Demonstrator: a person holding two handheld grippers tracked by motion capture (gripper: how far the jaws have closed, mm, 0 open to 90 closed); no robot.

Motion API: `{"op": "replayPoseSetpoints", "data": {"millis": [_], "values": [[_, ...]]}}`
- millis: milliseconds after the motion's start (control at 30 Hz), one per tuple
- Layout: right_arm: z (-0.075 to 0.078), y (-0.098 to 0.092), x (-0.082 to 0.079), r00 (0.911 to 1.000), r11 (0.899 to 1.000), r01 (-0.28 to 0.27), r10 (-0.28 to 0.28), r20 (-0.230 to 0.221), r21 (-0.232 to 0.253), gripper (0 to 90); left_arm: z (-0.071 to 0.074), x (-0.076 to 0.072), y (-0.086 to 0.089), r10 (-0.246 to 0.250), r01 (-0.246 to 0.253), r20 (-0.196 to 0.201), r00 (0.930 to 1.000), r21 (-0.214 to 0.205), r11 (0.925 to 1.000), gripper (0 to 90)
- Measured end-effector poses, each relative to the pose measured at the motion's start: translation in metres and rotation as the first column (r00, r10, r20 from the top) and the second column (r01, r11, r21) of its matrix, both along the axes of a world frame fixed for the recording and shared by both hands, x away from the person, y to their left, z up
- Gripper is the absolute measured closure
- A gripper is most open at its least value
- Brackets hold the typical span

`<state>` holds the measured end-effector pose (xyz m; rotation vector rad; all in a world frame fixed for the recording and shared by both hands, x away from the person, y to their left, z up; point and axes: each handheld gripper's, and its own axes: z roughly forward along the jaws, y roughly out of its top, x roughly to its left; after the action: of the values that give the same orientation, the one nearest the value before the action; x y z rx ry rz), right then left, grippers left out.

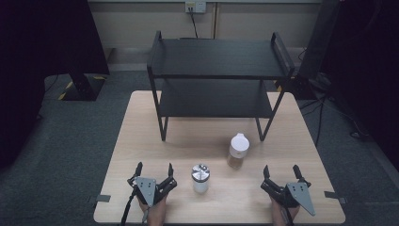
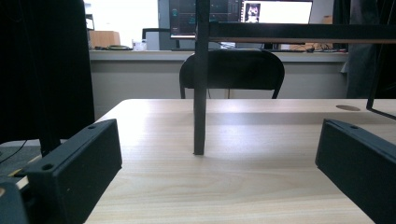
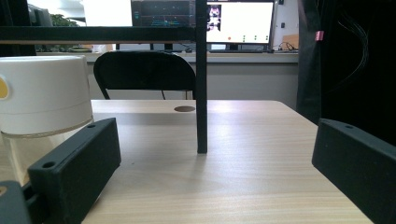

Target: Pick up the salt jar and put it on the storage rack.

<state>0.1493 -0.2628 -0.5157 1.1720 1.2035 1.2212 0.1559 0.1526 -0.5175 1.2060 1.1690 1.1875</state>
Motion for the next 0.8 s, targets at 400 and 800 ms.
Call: {"op": "replayPoseSetpoints", "data": {"millis": [400, 800], "values": [[0.0001, 0.0019, 0.0, 0.9999, 1.0, 0.011, -0.011, 0.0, 0.0, 0.0, 0.0001, 0.0004, 0.0015, -0.013, 0.013, 0.0, 0.9999, 0.0, 0.9999, 0.0], [0.0001, 0.0032, 0.0001, 0.9998, 1.0, 0.018, -0.018, 0.0, -0.001, 0.0, 0.0002, 0.0009, -0.0002, -0.003, 0.003, -0.001, 1.0, 0.0, 1.0, 0.0]]}}
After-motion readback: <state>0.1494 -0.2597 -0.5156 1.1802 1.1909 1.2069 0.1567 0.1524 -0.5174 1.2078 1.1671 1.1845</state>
